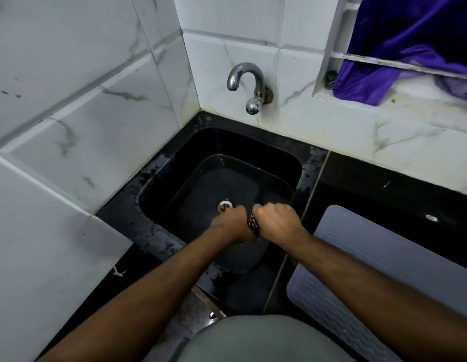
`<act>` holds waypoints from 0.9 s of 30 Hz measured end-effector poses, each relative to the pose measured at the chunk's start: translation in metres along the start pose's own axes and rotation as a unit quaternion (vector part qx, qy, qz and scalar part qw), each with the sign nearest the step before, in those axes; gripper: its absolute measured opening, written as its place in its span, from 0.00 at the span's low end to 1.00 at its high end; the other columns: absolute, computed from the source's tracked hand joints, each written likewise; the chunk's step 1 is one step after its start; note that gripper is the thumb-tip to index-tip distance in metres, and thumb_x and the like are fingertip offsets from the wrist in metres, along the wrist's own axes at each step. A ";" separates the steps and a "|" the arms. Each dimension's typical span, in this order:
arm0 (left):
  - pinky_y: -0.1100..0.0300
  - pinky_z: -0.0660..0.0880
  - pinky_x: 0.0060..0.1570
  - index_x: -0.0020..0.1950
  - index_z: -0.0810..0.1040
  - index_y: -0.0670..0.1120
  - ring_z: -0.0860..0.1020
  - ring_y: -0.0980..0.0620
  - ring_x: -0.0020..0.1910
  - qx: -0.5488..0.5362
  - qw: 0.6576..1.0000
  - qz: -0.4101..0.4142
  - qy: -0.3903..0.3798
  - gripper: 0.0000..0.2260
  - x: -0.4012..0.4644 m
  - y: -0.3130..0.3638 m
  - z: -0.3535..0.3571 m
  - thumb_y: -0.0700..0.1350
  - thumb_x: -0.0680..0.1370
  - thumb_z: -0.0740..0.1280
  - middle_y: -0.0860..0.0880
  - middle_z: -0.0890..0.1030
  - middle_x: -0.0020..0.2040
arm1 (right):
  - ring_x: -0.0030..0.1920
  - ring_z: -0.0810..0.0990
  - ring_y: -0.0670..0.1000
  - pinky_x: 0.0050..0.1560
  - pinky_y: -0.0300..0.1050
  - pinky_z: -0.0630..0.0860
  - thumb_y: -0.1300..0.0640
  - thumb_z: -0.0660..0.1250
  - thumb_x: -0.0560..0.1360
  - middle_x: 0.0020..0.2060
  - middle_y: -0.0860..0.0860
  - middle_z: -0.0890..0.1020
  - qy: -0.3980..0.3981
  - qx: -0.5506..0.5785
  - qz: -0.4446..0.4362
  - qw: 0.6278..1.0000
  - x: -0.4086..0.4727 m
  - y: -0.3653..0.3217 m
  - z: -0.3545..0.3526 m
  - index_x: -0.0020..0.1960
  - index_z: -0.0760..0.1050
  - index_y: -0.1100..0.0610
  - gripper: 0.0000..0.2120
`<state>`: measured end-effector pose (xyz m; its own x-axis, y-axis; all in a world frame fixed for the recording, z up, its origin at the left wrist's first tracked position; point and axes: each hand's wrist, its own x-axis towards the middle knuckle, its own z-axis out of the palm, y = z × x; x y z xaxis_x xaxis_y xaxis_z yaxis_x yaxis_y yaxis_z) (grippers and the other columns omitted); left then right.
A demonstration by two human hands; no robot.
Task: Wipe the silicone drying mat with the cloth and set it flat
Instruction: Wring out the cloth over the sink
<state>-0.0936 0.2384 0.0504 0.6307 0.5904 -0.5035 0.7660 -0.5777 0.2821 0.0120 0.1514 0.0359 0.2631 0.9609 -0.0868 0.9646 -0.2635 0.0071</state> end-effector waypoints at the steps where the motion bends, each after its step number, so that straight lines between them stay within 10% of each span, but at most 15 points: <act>1: 0.50 0.76 0.48 0.65 0.69 0.44 0.81 0.44 0.53 0.047 0.998 0.012 0.036 0.26 0.004 -0.001 0.006 0.51 0.72 0.75 0.46 0.80 0.55 | 0.43 0.83 0.56 0.35 0.48 0.72 0.55 0.68 0.73 0.44 0.52 0.82 -0.011 -0.011 0.001 1.000 0.003 -0.001 0.001 0.52 0.74 0.54 0.09; 10: 0.50 0.70 0.35 0.79 0.51 0.41 0.83 0.43 0.41 0.394 0.857 0.275 0.185 0.26 0.028 -0.032 -0.003 0.45 0.84 0.56 0.44 0.82 0.47 | 0.39 0.77 0.51 0.36 0.42 0.73 0.52 0.67 0.66 0.39 0.49 0.79 -0.170 0.254 0.143 0.941 0.021 -0.014 0.007 0.47 0.76 0.52 0.10; 14: 0.50 0.72 0.34 0.77 0.50 0.43 0.83 0.42 0.39 0.428 0.797 0.375 0.204 0.25 0.030 -0.042 -0.023 0.44 0.83 0.56 0.46 0.81 0.47 | 0.26 0.73 0.45 0.24 0.38 0.68 0.59 0.71 0.66 0.31 0.52 0.78 -0.227 0.479 0.122 0.839 0.019 -0.016 -0.004 0.40 0.76 0.55 0.05; 19: 0.55 0.68 0.26 0.72 0.60 0.42 0.80 0.44 0.30 0.429 0.748 0.422 0.281 0.20 0.024 -0.042 -0.036 0.44 0.80 0.55 0.47 0.80 0.39 | 0.23 0.64 0.47 0.26 0.39 0.58 0.52 0.72 0.66 0.25 0.50 0.69 -0.296 0.507 0.116 0.802 0.016 -0.001 -0.021 0.34 0.74 0.54 0.09; 22: 0.52 0.73 0.30 0.74 0.60 0.44 0.82 0.44 0.35 0.419 0.783 0.382 0.254 0.22 0.023 -0.035 -0.034 0.47 0.81 0.58 0.46 0.81 0.42 | 0.27 0.71 0.48 0.28 0.42 0.66 0.47 0.74 0.66 0.27 0.49 0.74 -0.265 0.483 0.088 0.830 0.023 0.006 -0.016 0.34 0.76 0.53 0.11; 27: 0.48 0.79 0.45 0.66 0.66 0.51 0.81 0.47 0.50 0.154 0.962 0.170 0.145 0.27 0.018 -0.024 -0.016 0.58 0.72 0.72 0.51 0.80 0.54 | 0.44 0.80 0.50 0.43 0.47 0.75 0.32 0.72 0.63 0.41 0.45 0.80 -0.078 0.161 0.039 0.983 0.018 0.018 -0.014 0.50 0.75 0.46 0.23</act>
<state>-0.0990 0.2719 0.0474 0.8810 0.4443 -0.1624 0.4639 -0.8786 0.1129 0.0340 0.1655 0.0488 0.3071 0.9182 -0.2501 0.8795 -0.3742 -0.2939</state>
